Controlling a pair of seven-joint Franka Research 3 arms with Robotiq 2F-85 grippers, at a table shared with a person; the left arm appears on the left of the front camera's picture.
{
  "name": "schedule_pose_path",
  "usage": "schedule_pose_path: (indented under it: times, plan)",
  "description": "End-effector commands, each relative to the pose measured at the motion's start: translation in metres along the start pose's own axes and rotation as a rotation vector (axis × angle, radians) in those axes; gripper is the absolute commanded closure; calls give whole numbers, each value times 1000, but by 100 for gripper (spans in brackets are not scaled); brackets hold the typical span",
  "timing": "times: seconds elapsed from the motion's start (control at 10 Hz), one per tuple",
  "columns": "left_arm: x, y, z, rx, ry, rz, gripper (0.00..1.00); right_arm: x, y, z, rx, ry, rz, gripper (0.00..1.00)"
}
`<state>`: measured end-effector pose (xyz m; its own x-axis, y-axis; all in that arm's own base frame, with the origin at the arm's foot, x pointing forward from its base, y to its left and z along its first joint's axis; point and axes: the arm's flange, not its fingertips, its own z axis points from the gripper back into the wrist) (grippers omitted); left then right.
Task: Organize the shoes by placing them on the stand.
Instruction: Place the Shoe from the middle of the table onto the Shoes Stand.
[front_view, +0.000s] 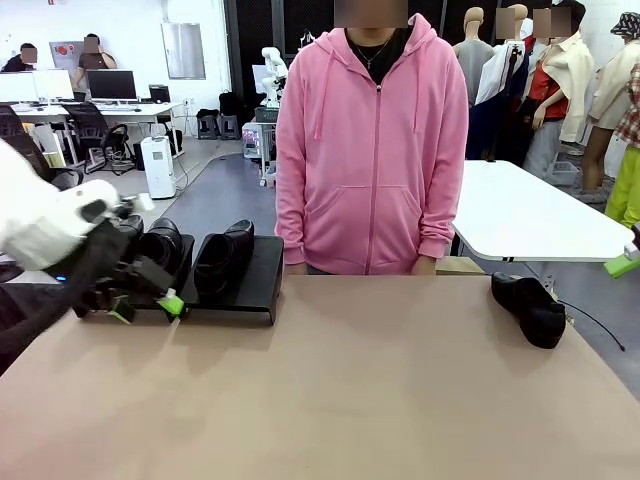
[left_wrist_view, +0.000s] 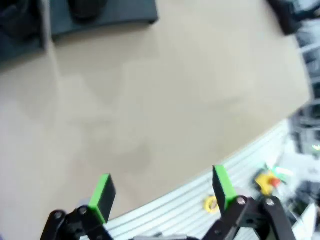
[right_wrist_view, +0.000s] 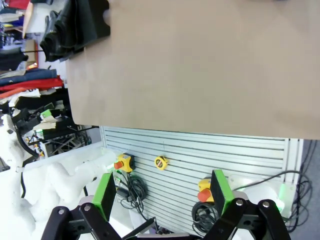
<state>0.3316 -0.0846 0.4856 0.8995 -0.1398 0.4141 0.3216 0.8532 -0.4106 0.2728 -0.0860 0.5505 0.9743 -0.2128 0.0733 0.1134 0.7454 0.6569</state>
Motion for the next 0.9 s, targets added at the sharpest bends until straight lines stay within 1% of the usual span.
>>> schedule_pose_path:
  times: [0.0,0.1,0.2,0.3,0.8]
  plan:
    - [-19,63,16,-223,79,21,0,0,-2,3,-1,3,24,0]
    - [-21,81,13,-269,68,40,0,0,-2,3,-1,3,24,0]
    - [-21,88,3,-281,55,78,0,0,-2,3,-1,3,24,0]
    - [-16,67,17,-232,15,0,0,0,-2,3,-1,3,24,0]
    - [-16,67,17,-232,15,0,0,0,-2,3,-1,3,24,0]
